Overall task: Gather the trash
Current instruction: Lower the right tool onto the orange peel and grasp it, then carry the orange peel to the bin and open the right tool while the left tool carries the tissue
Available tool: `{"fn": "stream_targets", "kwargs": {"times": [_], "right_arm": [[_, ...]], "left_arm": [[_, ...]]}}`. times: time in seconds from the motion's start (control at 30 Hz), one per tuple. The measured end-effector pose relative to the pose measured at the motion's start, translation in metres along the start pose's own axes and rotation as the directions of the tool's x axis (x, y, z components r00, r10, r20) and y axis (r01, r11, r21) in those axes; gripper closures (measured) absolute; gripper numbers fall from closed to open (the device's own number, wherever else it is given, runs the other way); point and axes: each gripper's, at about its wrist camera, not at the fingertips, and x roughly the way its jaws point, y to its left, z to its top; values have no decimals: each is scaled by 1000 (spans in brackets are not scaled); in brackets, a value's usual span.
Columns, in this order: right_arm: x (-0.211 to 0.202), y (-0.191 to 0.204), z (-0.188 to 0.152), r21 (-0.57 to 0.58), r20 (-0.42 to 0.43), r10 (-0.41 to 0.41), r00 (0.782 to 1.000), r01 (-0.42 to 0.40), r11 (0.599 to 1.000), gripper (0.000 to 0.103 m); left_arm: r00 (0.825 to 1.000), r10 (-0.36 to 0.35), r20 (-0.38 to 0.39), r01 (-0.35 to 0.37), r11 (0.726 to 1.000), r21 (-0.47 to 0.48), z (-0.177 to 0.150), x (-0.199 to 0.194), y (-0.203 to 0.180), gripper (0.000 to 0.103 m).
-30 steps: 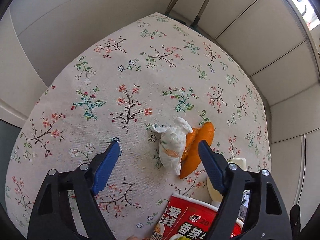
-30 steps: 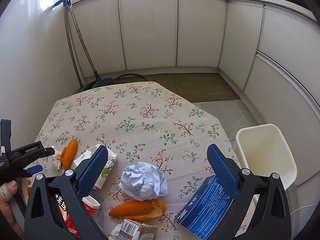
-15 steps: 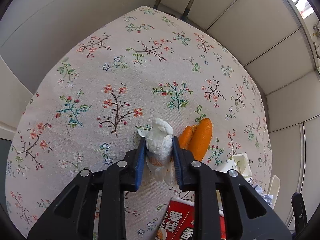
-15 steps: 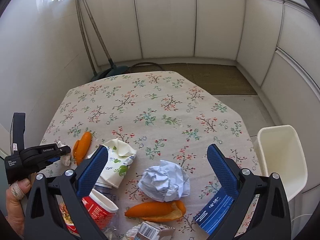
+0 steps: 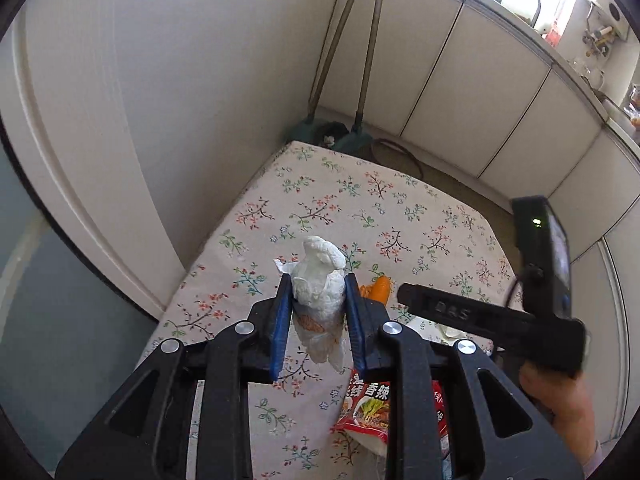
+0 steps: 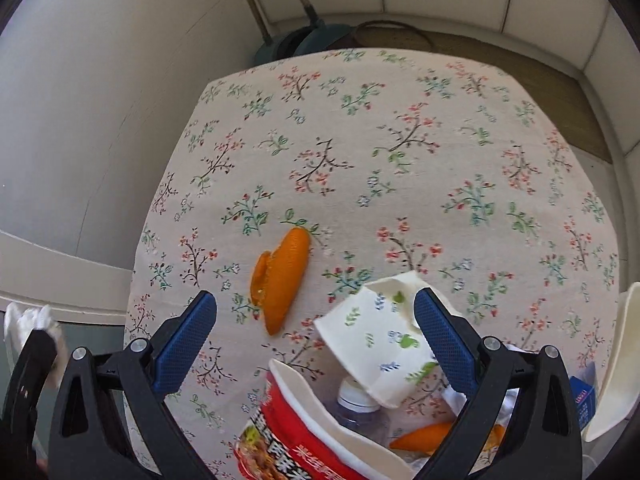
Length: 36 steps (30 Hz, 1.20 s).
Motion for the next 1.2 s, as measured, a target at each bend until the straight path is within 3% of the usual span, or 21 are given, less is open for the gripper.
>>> {"fn": "stream_targets", "kwargs": {"times": [0.23, 0.33, 0.5, 0.53, 0.57, 0.63, 0.67, 0.7, 0.97, 1.2], "right_arm": [[54, 16, 9, 26, -107, -27, 994, 30, 999, 17], [69, 23, 6, 14, -131, -44, 990, 46, 999, 26], [75, 33, 7, -16, -142, -86, 986, 85, 996, 29], [76, 33, 6, -23, -143, -96, 985, 93, 995, 32], [77, 35, 6, -30, -144, -106, 984, 103, 994, 41], [77, 36, 5, -45, -128, -130, 983, 126, 991, 54], [76, 35, 3, -45, -121, -125, 985, 120, 992, 72], [73, 33, 2, -35, -118, -110, 987, 107, 994, 75], [28, 2, -22, 43, 9, -4, 1000, 4, 999, 81], [-27, -16, -31, 57, 156, 23, 988, -33, 998, 81]], "left_arm": [[1000, -3, -11, 2, 999, -50, 5, 0, 23, 78], [1000, 13, -17, -14, 998, -67, 6, 2, 32, 78], [999, 25, -28, -27, 997, -75, 6, 4, 37, 78], [999, 27, -33, -29, 997, -73, 5, 4, 37, 78], [999, 28, -38, -31, 997, -71, 4, 6, 37, 78], [998, 32, -46, -35, 997, -67, 2, 8, 36, 78], [998, 34, -48, -37, 997, -64, 2, 8, 35, 78], [998, 36, -50, -39, 997, -63, 2, 9, 36, 78], [998, 24, -50, -27, 997, -66, 2, 15, 32, 78], [999, -2, -39, 0, 999, -36, -4, 8, 19, 78]]}}
